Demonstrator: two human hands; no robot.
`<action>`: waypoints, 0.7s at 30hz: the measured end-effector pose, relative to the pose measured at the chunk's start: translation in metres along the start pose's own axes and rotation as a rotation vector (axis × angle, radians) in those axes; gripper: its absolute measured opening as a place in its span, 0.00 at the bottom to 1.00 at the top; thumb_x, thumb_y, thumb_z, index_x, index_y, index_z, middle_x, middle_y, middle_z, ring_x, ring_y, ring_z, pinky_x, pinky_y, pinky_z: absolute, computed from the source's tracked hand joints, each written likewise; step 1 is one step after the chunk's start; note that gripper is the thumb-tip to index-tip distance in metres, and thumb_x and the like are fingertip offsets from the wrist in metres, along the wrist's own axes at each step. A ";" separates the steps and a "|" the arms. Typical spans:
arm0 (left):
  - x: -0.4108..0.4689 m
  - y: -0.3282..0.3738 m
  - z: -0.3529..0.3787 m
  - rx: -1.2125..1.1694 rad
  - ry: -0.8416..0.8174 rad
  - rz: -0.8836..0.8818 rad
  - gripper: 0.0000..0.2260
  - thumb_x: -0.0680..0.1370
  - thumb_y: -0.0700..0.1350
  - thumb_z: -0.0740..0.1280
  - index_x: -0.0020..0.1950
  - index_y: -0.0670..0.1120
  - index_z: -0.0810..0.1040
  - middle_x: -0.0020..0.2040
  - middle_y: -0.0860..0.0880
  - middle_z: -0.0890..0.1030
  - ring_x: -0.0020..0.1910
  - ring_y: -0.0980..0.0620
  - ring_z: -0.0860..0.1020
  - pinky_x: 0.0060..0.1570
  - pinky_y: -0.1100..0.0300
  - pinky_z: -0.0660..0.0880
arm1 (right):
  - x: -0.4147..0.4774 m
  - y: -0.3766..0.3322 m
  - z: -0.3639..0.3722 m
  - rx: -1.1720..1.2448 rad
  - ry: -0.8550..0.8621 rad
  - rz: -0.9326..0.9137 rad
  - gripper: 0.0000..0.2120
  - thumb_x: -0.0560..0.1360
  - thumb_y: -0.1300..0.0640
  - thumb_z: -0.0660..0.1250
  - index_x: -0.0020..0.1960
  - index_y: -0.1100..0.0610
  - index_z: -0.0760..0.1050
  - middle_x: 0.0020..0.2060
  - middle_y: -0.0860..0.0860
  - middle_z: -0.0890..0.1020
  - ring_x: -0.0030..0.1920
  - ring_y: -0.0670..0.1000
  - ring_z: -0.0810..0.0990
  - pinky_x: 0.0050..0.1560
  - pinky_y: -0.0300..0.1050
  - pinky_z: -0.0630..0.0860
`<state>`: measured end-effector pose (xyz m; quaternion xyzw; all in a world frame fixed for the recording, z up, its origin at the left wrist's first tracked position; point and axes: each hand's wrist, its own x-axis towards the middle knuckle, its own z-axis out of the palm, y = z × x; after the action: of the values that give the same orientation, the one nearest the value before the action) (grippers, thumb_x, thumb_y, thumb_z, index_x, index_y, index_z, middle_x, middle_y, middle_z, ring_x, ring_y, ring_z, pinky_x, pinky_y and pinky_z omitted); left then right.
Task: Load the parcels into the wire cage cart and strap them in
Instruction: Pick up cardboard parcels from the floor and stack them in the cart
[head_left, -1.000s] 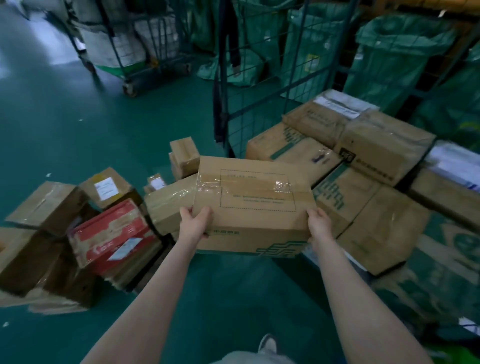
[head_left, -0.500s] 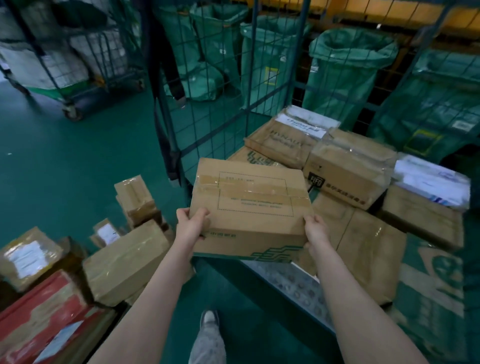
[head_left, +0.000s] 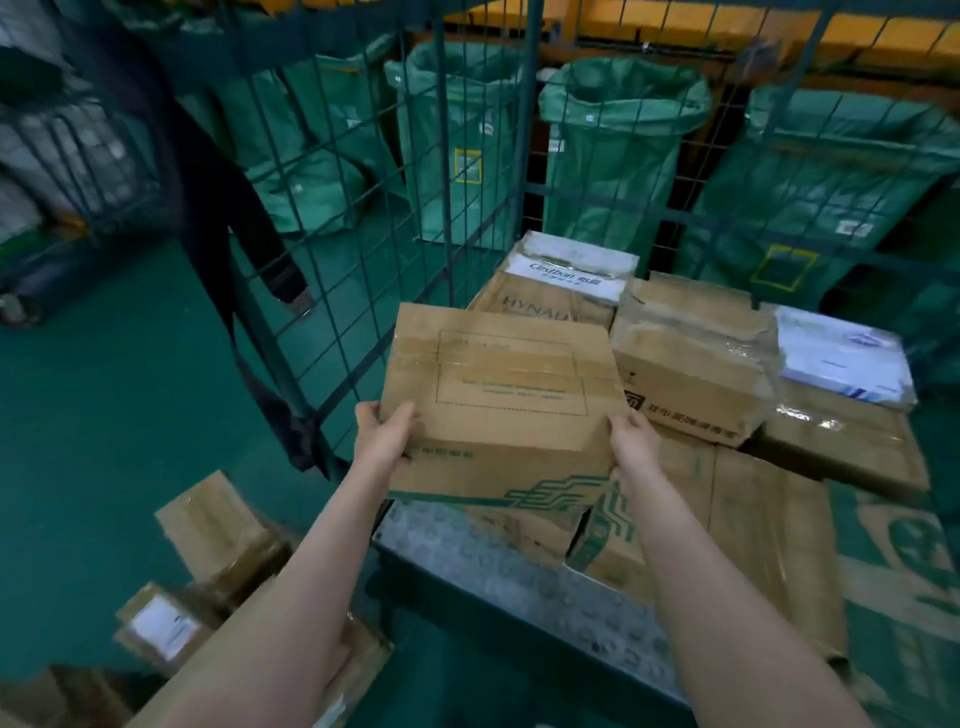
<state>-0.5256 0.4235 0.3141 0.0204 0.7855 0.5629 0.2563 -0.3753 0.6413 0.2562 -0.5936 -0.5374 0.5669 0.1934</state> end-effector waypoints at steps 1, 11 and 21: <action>0.012 0.008 0.005 -0.003 -0.008 0.005 0.15 0.80 0.49 0.61 0.61 0.46 0.60 0.44 0.55 0.70 0.44 0.53 0.72 0.49 0.51 0.75 | 0.008 -0.008 0.002 -0.008 0.018 -0.005 0.20 0.80 0.50 0.57 0.71 0.52 0.67 0.66 0.52 0.73 0.64 0.58 0.73 0.65 0.56 0.70; 0.100 0.073 0.069 -0.015 -0.065 0.036 0.15 0.79 0.48 0.62 0.60 0.48 0.59 0.46 0.52 0.72 0.39 0.58 0.70 0.47 0.53 0.75 | 0.089 -0.074 0.012 -0.015 0.073 0.003 0.21 0.81 0.50 0.56 0.73 0.52 0.64 0.69 0.54 0.71 0.65 0.60 0.72 0.65 0.57 0.71; 0.219 0.147 0.159 0.007 -0.075 0.076 0.22 0.79 0.49 0.62 0.70 0.45 0.60 0.56 0.49 0.73 0.51 0.49 0.71 0.49 0.54 0.71 | 0.204 -0.141 0.026 0.118 0.039 0.053 0.22 0.81 0.49 0.54 0.74 0.49 0.61 0.68 0.51 0.71 0.66 0.58 0.71 0.62 0.51 0.70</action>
<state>-0.6858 0.6870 0.3253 0.0723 0.7759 0.5684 0.2639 -0.5024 0.8554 0.2721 -0.6059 -0.4833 0.5910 0.2236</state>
